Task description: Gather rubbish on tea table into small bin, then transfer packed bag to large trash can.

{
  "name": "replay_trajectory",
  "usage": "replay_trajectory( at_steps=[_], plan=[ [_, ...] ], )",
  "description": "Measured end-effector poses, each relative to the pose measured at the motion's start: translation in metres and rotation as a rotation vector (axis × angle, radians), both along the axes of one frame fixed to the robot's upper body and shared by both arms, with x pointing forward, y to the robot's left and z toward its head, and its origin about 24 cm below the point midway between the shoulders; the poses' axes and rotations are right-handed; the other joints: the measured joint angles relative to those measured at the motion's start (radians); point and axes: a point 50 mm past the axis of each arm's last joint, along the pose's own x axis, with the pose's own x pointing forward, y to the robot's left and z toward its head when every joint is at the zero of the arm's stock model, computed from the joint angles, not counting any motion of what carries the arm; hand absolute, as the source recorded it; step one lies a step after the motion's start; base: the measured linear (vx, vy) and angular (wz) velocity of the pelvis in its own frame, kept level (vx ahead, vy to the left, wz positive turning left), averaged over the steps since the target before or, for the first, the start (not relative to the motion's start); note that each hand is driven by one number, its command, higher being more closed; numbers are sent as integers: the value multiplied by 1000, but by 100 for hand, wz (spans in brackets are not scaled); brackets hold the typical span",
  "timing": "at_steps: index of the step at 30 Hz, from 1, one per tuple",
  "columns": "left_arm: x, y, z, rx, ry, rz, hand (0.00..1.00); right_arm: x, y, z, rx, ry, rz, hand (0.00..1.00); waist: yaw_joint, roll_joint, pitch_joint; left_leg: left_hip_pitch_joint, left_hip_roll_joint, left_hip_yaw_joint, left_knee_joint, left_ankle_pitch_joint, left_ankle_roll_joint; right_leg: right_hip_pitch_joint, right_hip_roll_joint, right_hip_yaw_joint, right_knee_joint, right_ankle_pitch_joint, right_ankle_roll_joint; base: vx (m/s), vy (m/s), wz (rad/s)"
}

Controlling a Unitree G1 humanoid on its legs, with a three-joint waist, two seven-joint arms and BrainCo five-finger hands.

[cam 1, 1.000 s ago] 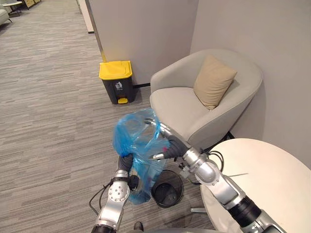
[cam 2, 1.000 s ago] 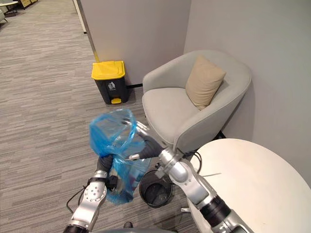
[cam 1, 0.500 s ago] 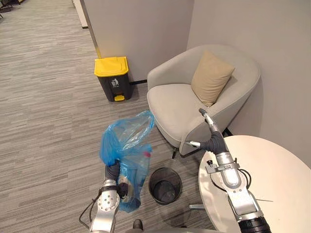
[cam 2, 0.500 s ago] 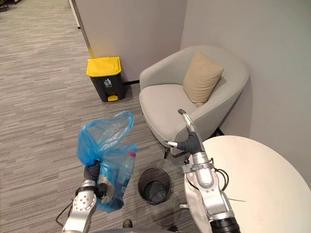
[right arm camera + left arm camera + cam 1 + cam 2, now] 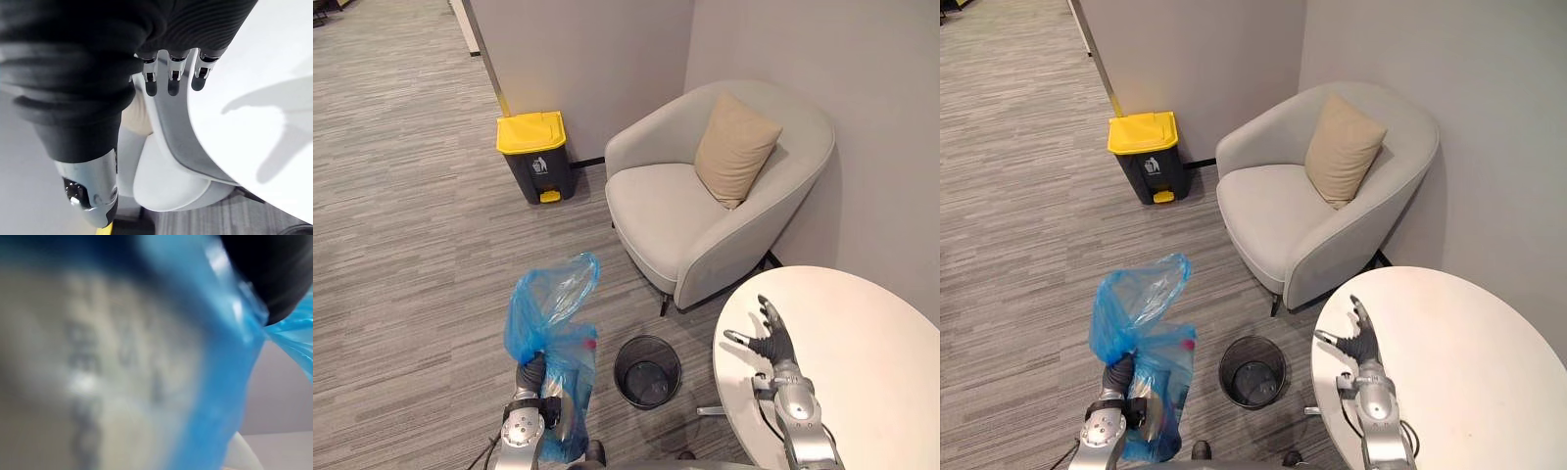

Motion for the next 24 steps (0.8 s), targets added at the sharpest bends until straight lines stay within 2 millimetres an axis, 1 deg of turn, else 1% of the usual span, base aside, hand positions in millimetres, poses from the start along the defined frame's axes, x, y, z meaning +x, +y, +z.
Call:
replay_trajectory(
  at_steps=[5, 7, 11, 16, 20, 24],
  plan=[
    [-5, 0, -7, -14, 40, 3, 100, -8, -1, -14, 29, 63, -27, 0, 1, 1, 1, 1, 0, -1, 0, 0, 0, 2, 0, -1, -1, 0, 0, 0, 0, 0],
    [-11, 0, -11, -28, 67, -4, 100, -12, -1, -22, 51, 101, -40, 0, 1, 2, 1, 5, 0, -1, 0, 0, 0, 6, 0, -1, -1, 0, 0, 0, 0, 0],
    [-21, 0, -20, -44, 120, -7, 100, -18, -1, -31, 60, 154, -48, 0, 0, 5, 5, 14, 0, -1, 0, -1, -1, 10, 0, -1, -3, -4, 5, 0, 0, 0],
    [-26, -1, -23, -50, 144, -9, 100, -19, -1, -33, 61, 162, -46, 0, 1, 5, 9, 12, -1, 0, -2, -5, -5, 8, -1, 0, -3, -5, 7, 0, 0, 0],
    [-27, -1, -25, -52, 152, -10, 100, -19, 1, -33, 61, 163, -38, 0, 1, 5, 9, -3, -1, 0, 0, -2, 0, -3, -2, 1, 0, -5, 7, 0, 0, 0],
    [-27, -1, -25, -51, 150, -11, 100, -11, 5, -30, 51, 149, -8, 0, 3, 7, 21, -22, -2, 11, 1, -1, 0, -46, -8, 14, 39, -5, 4, 10, 10, -9]
  ],
)
